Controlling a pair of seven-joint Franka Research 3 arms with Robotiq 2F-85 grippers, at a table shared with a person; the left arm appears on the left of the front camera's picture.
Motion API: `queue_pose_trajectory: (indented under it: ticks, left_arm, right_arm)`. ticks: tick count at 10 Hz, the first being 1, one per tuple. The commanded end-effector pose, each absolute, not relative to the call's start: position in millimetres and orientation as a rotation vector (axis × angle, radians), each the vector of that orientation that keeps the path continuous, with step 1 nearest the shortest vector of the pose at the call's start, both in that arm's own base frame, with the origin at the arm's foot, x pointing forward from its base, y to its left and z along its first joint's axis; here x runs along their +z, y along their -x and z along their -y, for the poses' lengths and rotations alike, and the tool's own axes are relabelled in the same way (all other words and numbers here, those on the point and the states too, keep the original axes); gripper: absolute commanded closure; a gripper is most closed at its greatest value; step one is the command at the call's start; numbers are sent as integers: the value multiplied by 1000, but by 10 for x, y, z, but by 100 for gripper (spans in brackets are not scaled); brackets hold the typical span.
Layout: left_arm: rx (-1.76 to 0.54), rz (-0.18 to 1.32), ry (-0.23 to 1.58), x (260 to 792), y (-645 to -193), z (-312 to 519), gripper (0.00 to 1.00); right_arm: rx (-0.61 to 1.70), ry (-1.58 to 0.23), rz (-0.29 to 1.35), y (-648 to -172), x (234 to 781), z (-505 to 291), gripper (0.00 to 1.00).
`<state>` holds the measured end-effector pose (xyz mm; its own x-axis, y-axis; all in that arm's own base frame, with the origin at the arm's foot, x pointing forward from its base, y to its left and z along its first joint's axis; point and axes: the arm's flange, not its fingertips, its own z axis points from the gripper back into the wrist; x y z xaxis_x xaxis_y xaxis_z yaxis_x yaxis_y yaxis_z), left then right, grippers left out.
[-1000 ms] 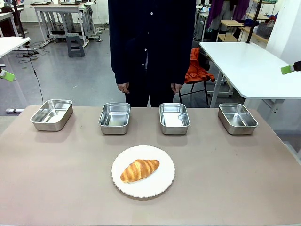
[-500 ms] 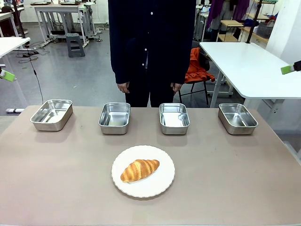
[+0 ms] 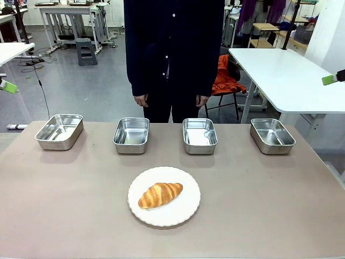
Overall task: Place the bread in the container.
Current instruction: Place the Butter Roll into the Airtight Container indicated by the human.
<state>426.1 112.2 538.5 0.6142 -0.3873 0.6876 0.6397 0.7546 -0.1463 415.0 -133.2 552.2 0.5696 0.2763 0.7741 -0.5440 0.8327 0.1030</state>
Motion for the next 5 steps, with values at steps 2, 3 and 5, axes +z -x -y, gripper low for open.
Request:
queue_pose_trajectory:
  ticks: [2,3,5]
  left_arm:
    - [-606,692,402,5400,-4261,-1117,0]
    - [-606,692,402,5400,-4261,-1117,0]
    - [-606,692,402,5400,-4261,-1117,0]
  right_arm:
    - [492,-368,848,-4162,5519,1328,0]
    - [492,-368,848,-4162,5519,1328,0]
    - [492,-368,848,-4162,5519,1328,0]
